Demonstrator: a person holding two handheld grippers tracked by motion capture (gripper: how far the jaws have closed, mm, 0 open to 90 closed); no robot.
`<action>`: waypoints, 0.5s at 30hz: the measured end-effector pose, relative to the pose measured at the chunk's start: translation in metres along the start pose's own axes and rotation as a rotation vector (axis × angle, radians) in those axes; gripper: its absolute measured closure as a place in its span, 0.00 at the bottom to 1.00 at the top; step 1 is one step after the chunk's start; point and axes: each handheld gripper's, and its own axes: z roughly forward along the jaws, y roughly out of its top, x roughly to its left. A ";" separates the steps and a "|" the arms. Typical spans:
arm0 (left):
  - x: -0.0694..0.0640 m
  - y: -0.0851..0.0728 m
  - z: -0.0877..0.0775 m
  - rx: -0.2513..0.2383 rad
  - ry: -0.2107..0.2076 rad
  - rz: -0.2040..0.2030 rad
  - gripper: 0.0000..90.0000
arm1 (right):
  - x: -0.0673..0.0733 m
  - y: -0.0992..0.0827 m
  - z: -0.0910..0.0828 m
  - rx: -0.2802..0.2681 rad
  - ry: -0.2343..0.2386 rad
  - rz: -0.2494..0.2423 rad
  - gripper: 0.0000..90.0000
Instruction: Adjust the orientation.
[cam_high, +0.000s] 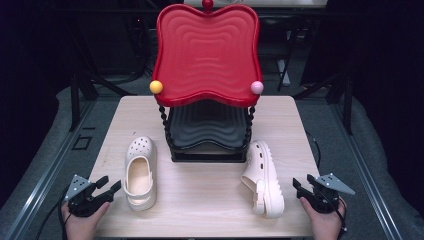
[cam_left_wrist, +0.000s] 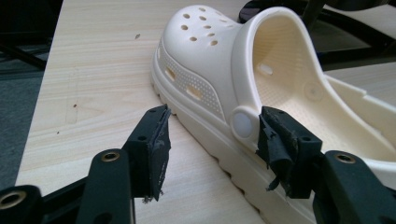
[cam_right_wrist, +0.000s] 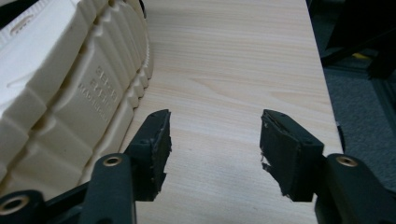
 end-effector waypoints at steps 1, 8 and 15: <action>0.000 0.000 0.000 0.009 0.004 0.000 0.51 | 0.000 0.000 -0.001 -0.005 -0.004 -0.011 0.51; 0.001 0.001 -0.002 0.032 0.016 -0.025 0.57 | 0.007 0.001 -0.001 -0.007 -0.031 -0.073 0.55; -0.003 0.004 -0.008 0.024 0.025 -0.026 0.57 | 0.015 0.004 -0.002 0.023 -0.034 -0.088 0.55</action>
